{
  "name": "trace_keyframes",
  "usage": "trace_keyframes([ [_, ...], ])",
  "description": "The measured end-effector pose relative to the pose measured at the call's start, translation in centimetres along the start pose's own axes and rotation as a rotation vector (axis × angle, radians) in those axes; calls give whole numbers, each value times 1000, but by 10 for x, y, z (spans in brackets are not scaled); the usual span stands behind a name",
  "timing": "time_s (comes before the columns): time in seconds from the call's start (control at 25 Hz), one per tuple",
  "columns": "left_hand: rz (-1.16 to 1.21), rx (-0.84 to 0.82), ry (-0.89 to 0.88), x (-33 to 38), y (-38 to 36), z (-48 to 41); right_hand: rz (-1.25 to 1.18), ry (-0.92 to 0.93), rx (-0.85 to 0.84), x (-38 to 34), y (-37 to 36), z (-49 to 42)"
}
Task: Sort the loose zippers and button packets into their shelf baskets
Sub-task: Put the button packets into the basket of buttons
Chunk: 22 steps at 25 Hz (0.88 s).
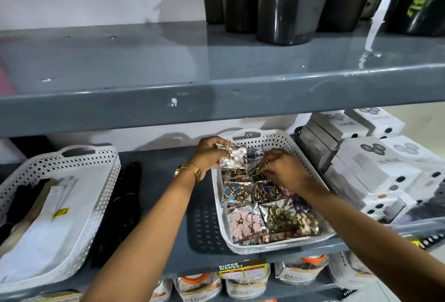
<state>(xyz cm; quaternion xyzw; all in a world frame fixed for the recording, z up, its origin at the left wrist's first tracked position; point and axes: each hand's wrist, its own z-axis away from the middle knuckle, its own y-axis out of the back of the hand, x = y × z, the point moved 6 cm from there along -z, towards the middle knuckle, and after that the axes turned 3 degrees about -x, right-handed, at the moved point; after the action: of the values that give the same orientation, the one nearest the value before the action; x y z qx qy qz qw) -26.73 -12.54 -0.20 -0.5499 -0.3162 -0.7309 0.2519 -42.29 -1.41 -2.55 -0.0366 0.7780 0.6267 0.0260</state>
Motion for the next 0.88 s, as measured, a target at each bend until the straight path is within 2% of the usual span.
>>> trace_keyframes([
  [0.2, -271, -83, 73, -4, -16, -18, -246, -32, -201, 12, -6, 5],
  [0.28, -405, -132, 46, 1, -24, -21, -271, -50, -157, 16, 4, 5],
  [0.4, -730, -167, -31, 2, -36, -24, -272, -165, -34, 24, 17, 7],
  [0.56, -1009, -93, -60, -10, -45, -20, -333, -311, -130, 21, 6, 22],
  [0.68, -1054, -88, -77, -16, -43, -18, -365, -373, -214, 8, -5, 34],
  [0.8, -948, -71, -109, -12, -38, -11, -343, -402, -223, 3, -8, 38],
  [0.88, -821, 57, -197, 1, -21, 6, -343, -467, -161, 2, 4, 37],
])
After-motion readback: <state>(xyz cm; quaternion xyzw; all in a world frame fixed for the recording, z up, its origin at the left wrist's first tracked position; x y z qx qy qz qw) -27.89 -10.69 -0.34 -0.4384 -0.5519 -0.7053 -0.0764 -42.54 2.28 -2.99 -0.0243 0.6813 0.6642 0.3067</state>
